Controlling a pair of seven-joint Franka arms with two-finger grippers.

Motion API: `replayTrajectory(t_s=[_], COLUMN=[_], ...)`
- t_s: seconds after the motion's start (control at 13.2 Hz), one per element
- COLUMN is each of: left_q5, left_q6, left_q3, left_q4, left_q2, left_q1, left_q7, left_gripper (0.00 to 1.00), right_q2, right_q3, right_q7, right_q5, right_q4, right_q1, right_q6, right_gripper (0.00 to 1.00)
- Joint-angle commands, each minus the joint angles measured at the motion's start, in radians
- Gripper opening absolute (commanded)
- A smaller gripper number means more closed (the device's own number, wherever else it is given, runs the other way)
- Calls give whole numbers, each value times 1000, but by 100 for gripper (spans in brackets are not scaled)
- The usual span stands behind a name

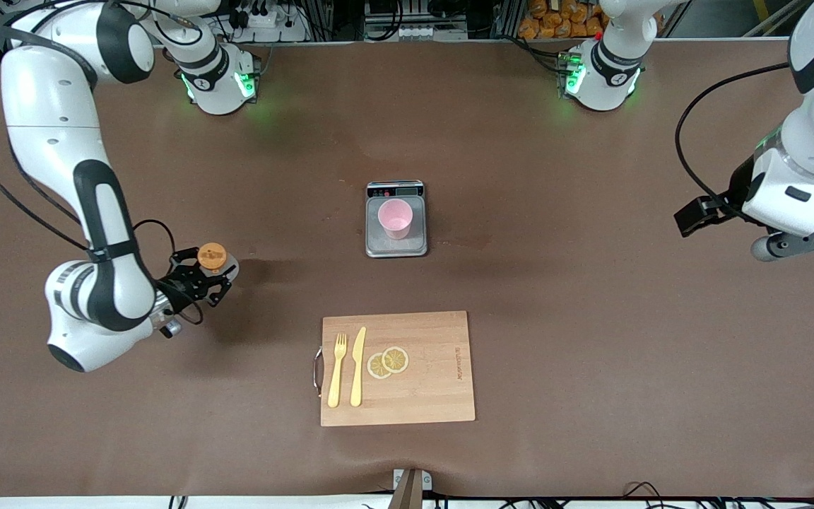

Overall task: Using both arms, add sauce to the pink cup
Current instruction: 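Withdraw the left gripper while the right gripper carries the bottle toward the cup, then raise the sauce bottle above the pink cup with the right gripper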

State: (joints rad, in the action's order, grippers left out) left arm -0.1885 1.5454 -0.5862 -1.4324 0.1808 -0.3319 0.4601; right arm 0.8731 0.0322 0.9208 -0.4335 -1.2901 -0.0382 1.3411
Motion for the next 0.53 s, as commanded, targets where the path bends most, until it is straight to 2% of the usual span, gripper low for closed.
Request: replayTrajectory(t_s=[0.0,0.15,0.3,0.45], left_q5=[64,113,173,198], left_q6=[-15,-18,-18,-16], left_q3=[61,258,360,429], left_q4=[-17,-42,-57,-101], left_q2=[-58,-98,-121,-158], left_q1=[-12,117,172,235], left_q7=[-140,-275,-365,-385], left_gripper=[100,100,100,100], right_q2=[-40,-46,-48,-57], right_q3=[11,17,12,14], right_q7=[85,195,228,332], right_q5=[42,50,62,65], right_q4=[-6,-8,-8,-8], right_q1=[-66,-141,-157,-208], right_q6=[-3,7,9,7], right_gripper=[36,37,37,36])
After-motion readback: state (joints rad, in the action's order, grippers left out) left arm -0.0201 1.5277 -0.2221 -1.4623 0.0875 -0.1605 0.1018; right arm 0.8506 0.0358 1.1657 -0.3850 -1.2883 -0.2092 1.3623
